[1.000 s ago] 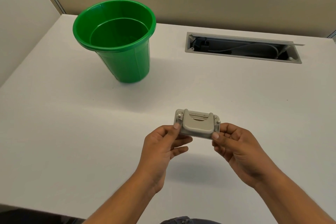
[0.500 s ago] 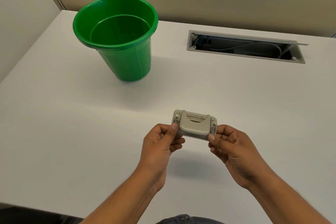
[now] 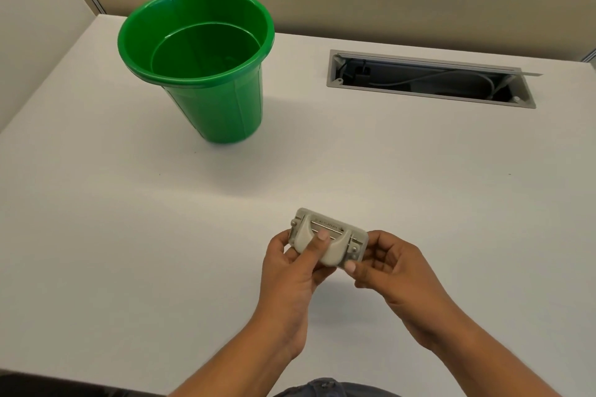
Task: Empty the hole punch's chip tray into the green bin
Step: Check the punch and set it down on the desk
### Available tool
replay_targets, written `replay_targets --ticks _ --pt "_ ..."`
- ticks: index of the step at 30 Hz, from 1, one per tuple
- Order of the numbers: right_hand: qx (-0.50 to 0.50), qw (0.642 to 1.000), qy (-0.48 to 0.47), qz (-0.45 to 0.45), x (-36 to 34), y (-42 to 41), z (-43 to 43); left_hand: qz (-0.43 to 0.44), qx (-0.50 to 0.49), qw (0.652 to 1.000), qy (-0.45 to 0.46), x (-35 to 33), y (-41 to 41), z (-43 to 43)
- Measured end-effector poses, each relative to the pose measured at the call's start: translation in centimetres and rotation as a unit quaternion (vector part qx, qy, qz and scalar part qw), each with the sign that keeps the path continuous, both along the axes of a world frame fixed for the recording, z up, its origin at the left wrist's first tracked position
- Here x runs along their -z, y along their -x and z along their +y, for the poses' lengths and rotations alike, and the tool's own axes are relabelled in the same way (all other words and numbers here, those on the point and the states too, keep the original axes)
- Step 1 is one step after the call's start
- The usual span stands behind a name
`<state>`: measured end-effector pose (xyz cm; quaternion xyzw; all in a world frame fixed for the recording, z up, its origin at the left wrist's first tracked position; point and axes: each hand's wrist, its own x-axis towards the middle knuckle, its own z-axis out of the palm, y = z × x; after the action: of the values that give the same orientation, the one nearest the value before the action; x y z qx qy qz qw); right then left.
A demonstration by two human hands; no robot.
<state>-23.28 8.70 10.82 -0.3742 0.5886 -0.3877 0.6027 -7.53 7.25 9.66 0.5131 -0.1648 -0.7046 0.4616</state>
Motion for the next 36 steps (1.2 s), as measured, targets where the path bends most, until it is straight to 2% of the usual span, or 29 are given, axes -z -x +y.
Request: replay_targets --ticks 8,15,21,25,30,32,36 --pt "-0.009 0.997 -0.038 -0.071 -0.4 1.1 -1.1 -0.044 0.008 0.998 0.037 0.2 -0.1 0.0" --pt "-0.034 0.997 -0.059 -0.033 -0.2 1.8 -1.5 -0.113 0.032 0.991 0.061 0.2 -0.3 0.0" --pt "0.029 0.997 -0.070 -0.026 1.0 0.5 -0.8 -0.175 0.028 0.982 0.061 0.1 -0.1 0.0" --pt "0.054 0.995 -0.077 -0.043 1.8 -0.1 -0.1 -0.215 0.081 0.971 0.069 0.4 -0.3 0.2" --pt "-0.023 0.994 -0.103 -0.031 1.9 0.2 -0.2 -0.266 0.145 0.950 0.083 1.0 -1.8 -1.0" --pt "-0.017 0.995 -0.096 -0.035 2.0 0.5 -0.8 -0.256 0.203 0.940 0.096 1.1 -2.6 -2.0" --pt "-0.001 0.990 -0.103 -0.097 2.4 0.9 -2.2 -0.244 0.297 0.917 0.106 1.7 -3.6 -3.4"
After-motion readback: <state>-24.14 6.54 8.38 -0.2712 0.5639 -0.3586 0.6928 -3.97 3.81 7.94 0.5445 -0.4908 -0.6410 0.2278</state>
